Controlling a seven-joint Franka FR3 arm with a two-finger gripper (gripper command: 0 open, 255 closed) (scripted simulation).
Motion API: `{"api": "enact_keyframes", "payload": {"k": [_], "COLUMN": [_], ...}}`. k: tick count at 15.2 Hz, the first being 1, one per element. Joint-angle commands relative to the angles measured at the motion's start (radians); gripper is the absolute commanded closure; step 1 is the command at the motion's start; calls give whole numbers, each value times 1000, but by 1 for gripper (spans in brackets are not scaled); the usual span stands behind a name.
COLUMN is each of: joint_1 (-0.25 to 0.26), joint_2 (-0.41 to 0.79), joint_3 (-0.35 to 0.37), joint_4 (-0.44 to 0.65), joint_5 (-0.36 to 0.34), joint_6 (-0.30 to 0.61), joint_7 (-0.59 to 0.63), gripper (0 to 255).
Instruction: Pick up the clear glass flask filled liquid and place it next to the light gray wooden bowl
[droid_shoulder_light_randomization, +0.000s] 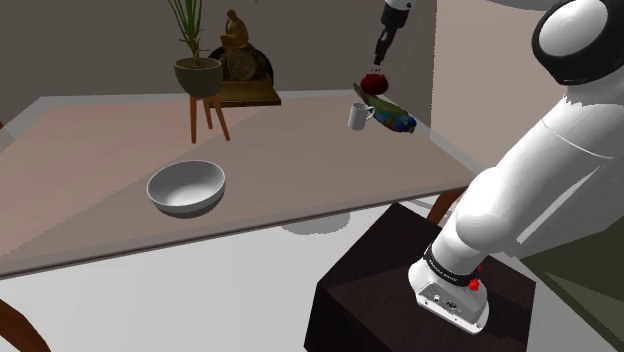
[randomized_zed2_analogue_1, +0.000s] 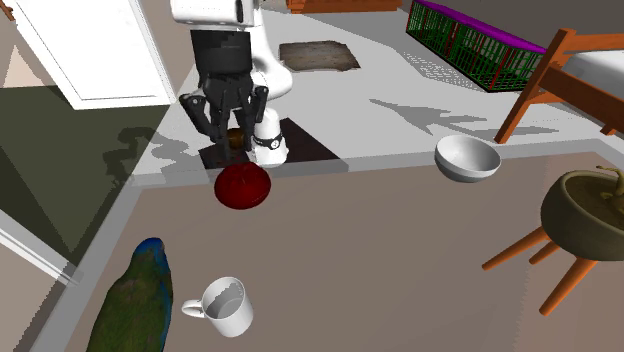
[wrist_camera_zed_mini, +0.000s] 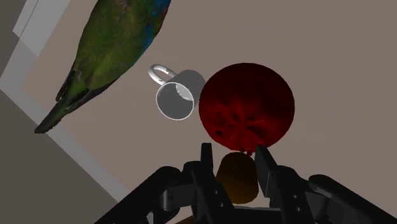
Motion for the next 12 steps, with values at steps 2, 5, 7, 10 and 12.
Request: {"api": "enact_keyframes", "payload": {"k": [2,5,7,10,12], "joint_1": [23,45,59,82,97], "joint_2": [-46,-84,-103,-123,-130], "joint_3": [54,110,147,201,237], "joint_4": [-44,-82,-101,-122,-129], "joint_5": [-32,-54,-64,-73,-75], "joint_6": [-10,-21,-30,-44,-54], "joint_7": [83,166,219,296,347], "gripper": [255,255,255,255,255]}}
